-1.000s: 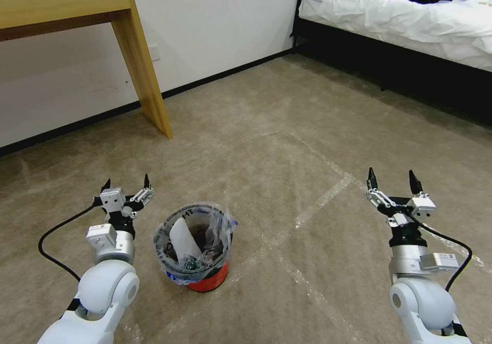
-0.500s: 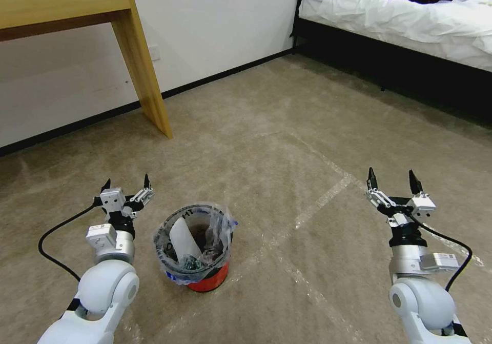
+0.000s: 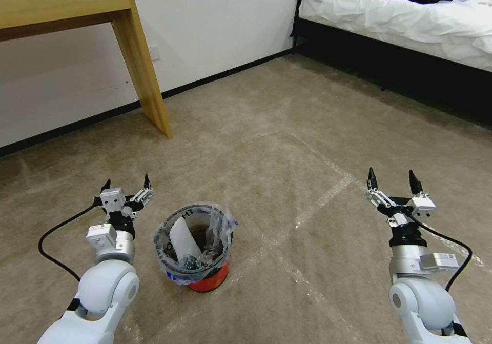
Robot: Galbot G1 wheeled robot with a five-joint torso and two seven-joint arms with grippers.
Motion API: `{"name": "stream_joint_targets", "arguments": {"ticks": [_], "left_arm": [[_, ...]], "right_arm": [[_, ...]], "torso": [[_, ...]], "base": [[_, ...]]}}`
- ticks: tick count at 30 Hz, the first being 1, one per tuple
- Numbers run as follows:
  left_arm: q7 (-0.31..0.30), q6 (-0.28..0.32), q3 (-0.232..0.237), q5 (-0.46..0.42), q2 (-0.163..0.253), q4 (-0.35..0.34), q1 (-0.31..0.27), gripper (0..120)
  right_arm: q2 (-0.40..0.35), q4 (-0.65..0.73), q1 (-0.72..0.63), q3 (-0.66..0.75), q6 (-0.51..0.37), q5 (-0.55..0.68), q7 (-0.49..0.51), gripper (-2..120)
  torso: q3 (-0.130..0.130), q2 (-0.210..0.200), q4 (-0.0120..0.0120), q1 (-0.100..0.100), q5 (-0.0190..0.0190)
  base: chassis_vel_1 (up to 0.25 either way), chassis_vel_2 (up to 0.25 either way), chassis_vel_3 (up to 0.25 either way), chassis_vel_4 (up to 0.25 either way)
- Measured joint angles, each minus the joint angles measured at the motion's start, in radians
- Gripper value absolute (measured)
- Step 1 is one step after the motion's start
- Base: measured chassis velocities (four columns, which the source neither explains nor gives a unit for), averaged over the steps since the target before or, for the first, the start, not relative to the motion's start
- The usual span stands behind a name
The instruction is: Pick up the trash bin and place the garbage on the floor into it.
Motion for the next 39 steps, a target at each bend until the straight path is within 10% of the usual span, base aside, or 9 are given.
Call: {"name": "stream_joint_targets", "arguments": {"ticks": [39], "left_arm": [[0.000,0.000,0.000,0.000,0.000,0.000,0.000,100]], "right_arm": [[0.000,0.000,0.000,0.000,0.000,0.000,0.000,100]], "torso": [[0.000,0.000,0.0000,0.000,0.0000]], "base": [[0.000,0.000,0.000,0.000]]}}
